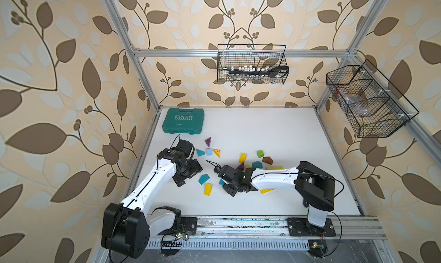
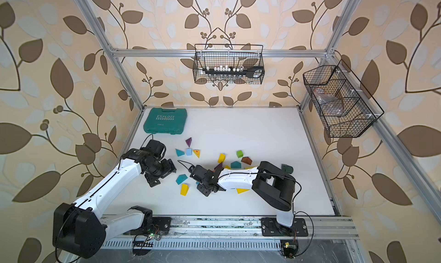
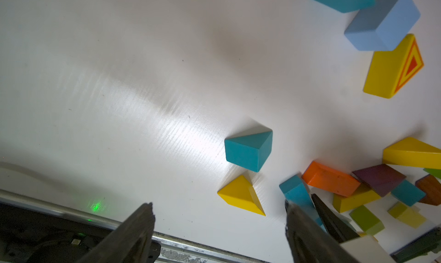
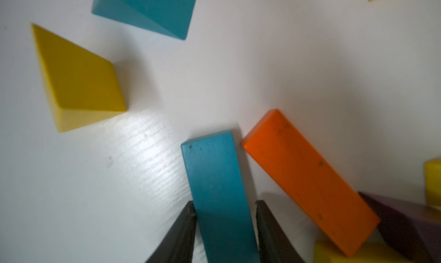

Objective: Assemble a small pinwheel with building blocks
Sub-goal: Adjust the building block at the center of the board.

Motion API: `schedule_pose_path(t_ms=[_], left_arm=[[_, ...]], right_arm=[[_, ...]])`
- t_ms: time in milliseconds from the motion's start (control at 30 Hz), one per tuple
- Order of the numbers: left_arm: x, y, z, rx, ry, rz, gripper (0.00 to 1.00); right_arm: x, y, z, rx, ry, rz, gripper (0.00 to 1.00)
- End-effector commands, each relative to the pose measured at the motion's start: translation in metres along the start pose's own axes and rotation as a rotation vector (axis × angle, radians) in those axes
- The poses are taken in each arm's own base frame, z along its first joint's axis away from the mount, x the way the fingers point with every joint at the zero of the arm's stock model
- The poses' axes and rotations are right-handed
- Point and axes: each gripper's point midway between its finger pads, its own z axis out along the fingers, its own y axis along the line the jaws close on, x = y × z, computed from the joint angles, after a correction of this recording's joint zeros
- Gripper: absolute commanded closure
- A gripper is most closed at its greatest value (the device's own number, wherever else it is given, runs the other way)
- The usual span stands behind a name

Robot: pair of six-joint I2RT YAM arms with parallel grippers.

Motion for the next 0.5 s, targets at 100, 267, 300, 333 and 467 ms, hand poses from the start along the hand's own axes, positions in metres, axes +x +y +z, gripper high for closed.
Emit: schedule_pose_path(t_ms=[100,267,300,333,467], left_arm=[[-0.001,0.003,-0.006,-0.014,-0.019,0.012,0.13],[-0.001,0.001,-0.009,-0.015,-0.016,0.014,0.14],[-0.001,0.000,-0.008,-0.013,-0.010,0.013,0.15],[0.000,-0.001,-0.007,-0.013,-0.004,0.014,0.15],[0.001,-0.002,-0.006,-0.029,0.009,0.015,0.17]], right_arm=[[-0.013,-0.008,0.012,0.056,0.049,0.260,0.78],[-0.038,-0.001,0.020,0.050,0.039,0.391,0.69],[-0.041,-0.005,0.021,0.078,0.045,0.411,0.66],[-0.043,-0.007,0.021,0.087,0.051,0.416,0.63],[-0.053,-0.008,0.008,0.045,0.018,0.451,0.46]])
